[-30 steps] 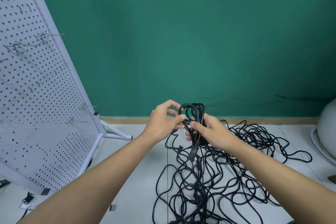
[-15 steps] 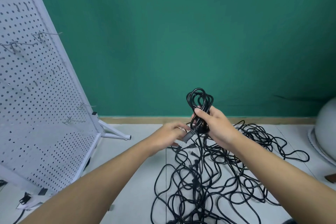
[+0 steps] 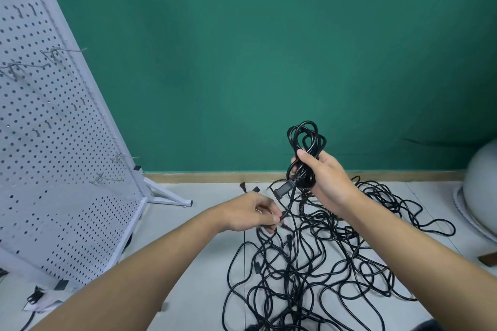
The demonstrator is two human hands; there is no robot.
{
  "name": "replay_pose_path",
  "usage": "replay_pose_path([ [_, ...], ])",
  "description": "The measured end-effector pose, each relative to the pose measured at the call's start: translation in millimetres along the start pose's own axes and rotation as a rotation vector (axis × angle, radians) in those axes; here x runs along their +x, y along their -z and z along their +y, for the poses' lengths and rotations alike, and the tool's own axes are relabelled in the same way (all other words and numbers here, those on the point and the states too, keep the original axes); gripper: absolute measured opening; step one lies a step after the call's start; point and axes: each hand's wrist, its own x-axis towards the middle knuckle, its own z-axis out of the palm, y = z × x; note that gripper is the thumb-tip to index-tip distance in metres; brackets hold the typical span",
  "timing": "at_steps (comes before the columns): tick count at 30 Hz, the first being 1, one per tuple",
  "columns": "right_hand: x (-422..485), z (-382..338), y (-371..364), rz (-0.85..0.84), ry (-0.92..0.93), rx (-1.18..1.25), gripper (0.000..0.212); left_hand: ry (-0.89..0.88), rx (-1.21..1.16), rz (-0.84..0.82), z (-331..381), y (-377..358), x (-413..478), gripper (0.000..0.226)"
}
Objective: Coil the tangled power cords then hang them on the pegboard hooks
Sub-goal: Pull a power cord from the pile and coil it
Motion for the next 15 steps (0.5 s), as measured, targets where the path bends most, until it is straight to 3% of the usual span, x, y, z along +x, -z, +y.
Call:
replay_pose_path([
  [4, 3.1, 3.5, 6.3, 0.039, 0.020, -0.135, 0.011, -0.023, 0.229, 0.096, -1.3, 10.3, -0.2, 0.018],
  [7, 5.3, 5.1, 14.0, 0.037, -0.002, -0.325, 0.026, -0.120, 0.272, 0.267, 1.7, 21.4, -3.5, 0.013],
  [11, 0.8, 2.1, 17.5, -0.088, -0.005, -0.650, 0.027, -0.201, 0.288, 0.341, 10.6, 25.8, -7.3, 0.018],
  [15, -2.4, 4.6, 13.9, -0.233, -0.075, -0.652, 0.021, -0.233, 0.294, 0.408, 14.5, 30.9, -8.2, 0.028],
])
